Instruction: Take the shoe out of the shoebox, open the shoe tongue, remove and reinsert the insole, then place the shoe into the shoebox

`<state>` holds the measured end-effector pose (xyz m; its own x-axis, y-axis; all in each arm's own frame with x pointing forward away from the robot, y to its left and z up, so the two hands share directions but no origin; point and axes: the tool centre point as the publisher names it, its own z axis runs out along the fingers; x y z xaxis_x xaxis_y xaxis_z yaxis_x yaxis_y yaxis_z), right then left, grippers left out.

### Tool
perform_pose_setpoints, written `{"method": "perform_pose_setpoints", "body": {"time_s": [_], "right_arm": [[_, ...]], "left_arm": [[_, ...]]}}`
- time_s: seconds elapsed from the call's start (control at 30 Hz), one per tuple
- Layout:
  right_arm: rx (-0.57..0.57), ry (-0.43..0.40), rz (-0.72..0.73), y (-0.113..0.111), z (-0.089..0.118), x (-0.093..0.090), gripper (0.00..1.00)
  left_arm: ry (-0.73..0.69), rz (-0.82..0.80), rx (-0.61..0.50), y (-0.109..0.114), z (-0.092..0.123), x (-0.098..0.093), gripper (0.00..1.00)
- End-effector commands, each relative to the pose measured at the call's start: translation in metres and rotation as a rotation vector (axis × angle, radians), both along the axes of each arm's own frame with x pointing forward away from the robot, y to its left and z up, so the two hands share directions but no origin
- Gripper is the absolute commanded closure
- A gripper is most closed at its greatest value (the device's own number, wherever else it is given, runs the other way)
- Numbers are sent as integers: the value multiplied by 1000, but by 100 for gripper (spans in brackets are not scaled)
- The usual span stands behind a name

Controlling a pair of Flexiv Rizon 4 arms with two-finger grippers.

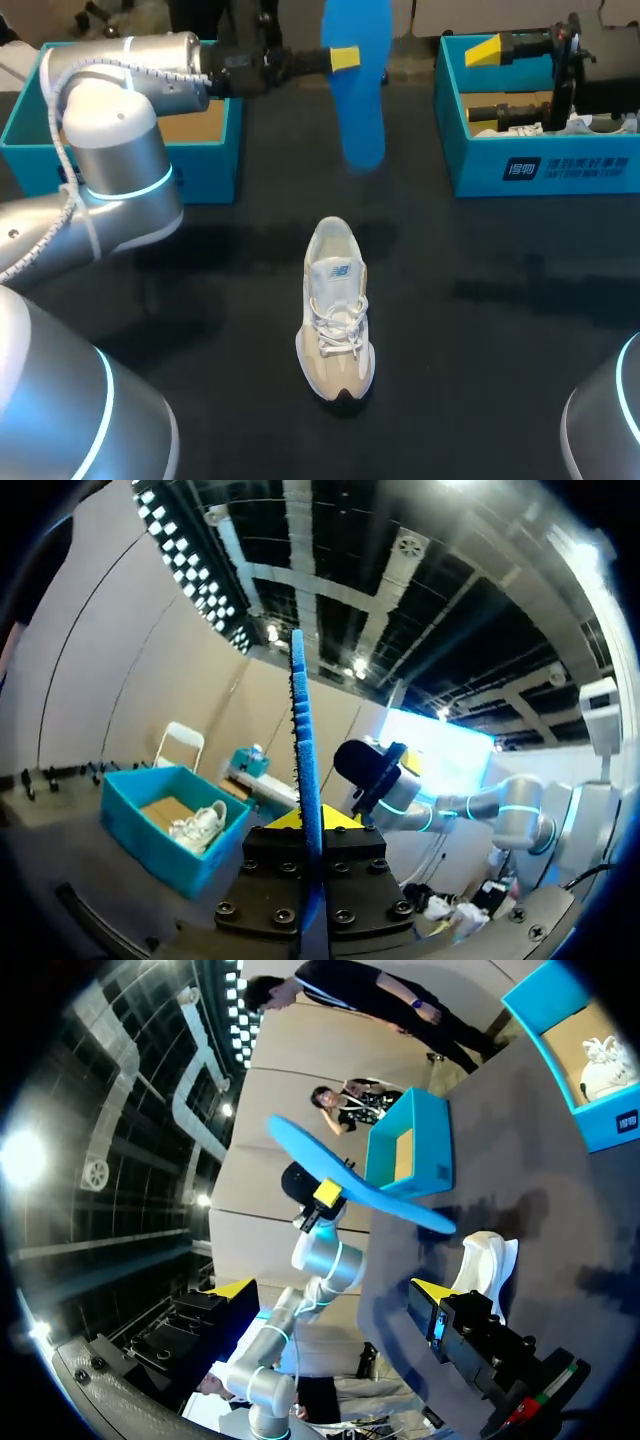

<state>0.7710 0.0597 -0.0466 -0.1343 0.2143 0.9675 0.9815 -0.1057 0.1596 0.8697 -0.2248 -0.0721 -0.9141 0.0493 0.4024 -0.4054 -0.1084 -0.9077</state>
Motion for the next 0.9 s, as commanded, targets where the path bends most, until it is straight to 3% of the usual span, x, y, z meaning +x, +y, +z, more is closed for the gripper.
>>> {"method": "perform_pose_setpoints", "body": {"time_s": [0.03, 0.23, 0.9], "right_arm": [[-2, 0, -2, 1, 0, 0, 0], [-2, 0, -2, 1, 0, 0, 0], [-2, 0, -2, 1, 0, 0, 0]], "left_arm": [[-858, -188, -177, 2, 0, 4, 100], [-1139, -236, -204, 5, 6, 4, 100], [-1131, -202, -216, 5, 8, 3, 100]]}}
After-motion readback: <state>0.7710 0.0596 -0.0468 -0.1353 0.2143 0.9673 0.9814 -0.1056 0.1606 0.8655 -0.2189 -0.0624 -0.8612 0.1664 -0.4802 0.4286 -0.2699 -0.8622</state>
